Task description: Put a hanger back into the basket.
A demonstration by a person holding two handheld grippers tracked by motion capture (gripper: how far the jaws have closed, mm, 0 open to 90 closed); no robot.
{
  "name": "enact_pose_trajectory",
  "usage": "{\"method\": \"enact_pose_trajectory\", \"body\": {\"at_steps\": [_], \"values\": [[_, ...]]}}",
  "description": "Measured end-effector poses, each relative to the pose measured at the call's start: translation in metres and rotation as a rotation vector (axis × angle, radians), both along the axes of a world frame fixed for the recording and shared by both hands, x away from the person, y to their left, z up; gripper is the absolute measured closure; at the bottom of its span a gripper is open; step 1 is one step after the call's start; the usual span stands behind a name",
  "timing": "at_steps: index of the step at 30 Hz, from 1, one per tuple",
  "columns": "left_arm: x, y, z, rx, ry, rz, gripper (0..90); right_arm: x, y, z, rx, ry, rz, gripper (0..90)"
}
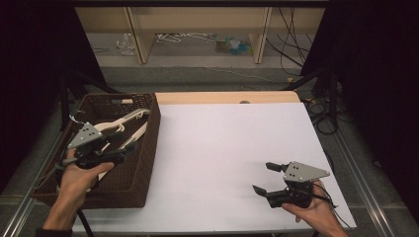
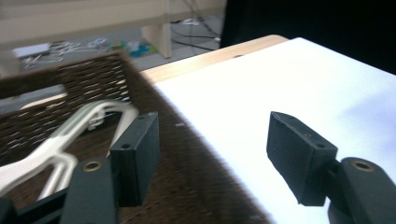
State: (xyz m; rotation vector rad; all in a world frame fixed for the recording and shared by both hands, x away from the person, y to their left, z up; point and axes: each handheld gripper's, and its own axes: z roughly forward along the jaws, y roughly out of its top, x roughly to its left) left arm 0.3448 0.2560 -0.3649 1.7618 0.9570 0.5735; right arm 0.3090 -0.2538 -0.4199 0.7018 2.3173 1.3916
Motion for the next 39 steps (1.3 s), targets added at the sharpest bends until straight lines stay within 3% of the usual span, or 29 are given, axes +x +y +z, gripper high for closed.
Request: {"method": "enact_pose_trajectory", "body": {"at_steps": [12,17,25,30,31,35,39], "values": [[-0.026,-0.055,-0.009,-0.008,-0.041,-0.146,23.9,-0.002,0.001,-0.001,0.025,-0.017,-0.025,16.4],[-0.036,-0.07,-0.016,-0.007,-0.034,-0.16,18.8,-0.003,0.002,-0.002,0.063,-0.008,-0.026,16.3],[-0.044,-0.083,-0.032,-0.023,-0.025,-0.178,16.1,-0.003,0.0,-0.004,0.054,-0.02,-0.041,16.3],[-0.049,-0.09,-0.04,-0.004,-0.019,-0.201,16.1,-0.001,-0.002,-0.004,0.066,-0.04,-0.047,16.3],[-0.05,-0.091,-0.042,-0.01,-0.021,-0.206,16.1,-0.002,-0.003,-0.004,0.067,-0.034,-0.05,16.3],[-0.056,-0.099,-0.05,0.036,-0.037,-0.219,16.1,-0.003,-0.004,-0.005,0.063,-0.031,-0.053,16.3],[-0.062,-0.103,-0.06,0.039,-0.024,-0.224,16.3,-0.005,-0.002,-0.004,0.069,-0.033,-0.058,16.3]]}}
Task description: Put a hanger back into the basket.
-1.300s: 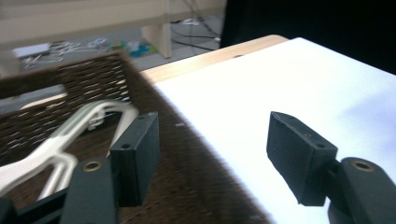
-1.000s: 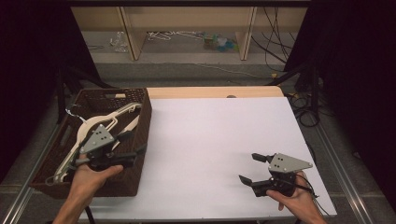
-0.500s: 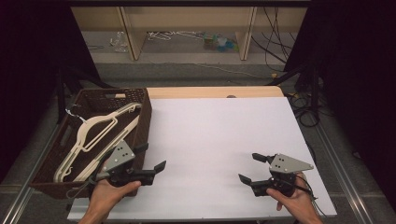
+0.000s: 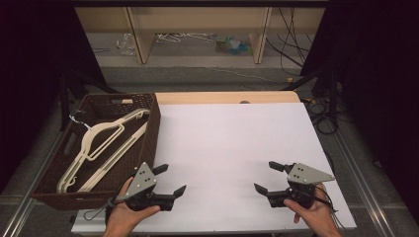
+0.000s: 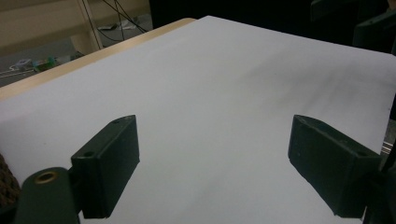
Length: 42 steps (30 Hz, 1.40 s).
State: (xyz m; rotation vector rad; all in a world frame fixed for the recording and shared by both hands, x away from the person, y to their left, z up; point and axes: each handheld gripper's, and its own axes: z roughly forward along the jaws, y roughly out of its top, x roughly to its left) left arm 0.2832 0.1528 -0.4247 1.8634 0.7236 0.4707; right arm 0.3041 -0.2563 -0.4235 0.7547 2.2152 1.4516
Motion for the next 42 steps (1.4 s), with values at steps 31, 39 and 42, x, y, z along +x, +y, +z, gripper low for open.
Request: {"method": "enact_pose_trajectory", "body": {"at_steps": [31,39,42], "values": [[-0.015,0.002,-0.012,0.035,-0.094,0.008,16.7,-0.03,-0.01,0.0,0.026,-0.03,-0.071,16.1],[-0.014,0.003,-0.011,0.013,-0.084,0.006,16.6,-0.03,-0.007,-0.002,0.026,-0.02,-0.039,16.1],[-0.015,0.002,-0.012,0.016,-0.083,0.006,16.6,-0.03,-0.008,-0.001,0.006,-0.033,-0.047,16.1]]}}
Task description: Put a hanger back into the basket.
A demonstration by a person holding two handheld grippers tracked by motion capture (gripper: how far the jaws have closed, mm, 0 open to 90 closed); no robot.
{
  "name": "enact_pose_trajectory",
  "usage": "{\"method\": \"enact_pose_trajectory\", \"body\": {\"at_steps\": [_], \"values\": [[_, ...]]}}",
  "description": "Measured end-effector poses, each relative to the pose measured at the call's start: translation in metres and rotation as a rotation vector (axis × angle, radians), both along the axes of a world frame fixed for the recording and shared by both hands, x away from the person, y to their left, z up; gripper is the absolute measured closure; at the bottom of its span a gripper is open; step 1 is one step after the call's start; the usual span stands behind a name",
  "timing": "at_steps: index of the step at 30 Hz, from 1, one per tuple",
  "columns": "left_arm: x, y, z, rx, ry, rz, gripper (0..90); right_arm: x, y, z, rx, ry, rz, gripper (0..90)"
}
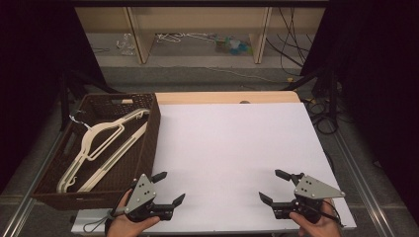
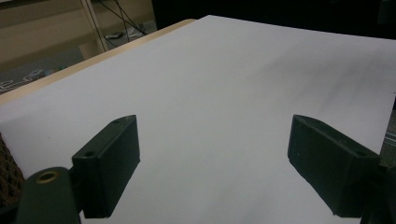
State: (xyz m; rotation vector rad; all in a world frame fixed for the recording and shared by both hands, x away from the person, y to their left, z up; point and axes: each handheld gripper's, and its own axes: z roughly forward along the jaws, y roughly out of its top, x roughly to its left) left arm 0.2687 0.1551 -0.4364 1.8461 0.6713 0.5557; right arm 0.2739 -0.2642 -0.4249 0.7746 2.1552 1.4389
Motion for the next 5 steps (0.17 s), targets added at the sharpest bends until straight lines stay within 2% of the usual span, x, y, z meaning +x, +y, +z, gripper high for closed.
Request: {"method": "enact_pose_trajectory", "body": {"at_steps": [3,5], "values": [[-0.0001,0.0,0.0004,0.007,-0.006,-0.004,16.6,0.0013,0.0003,-0.0009,0.022,-0.011,0.006,16.1],[-0.0002,0.0,0.0005,0.009,-0.006,-0.004,16.6,0.0004,-0.0002,-0.0003,0.009,0.017,0.012,16.1]]}}
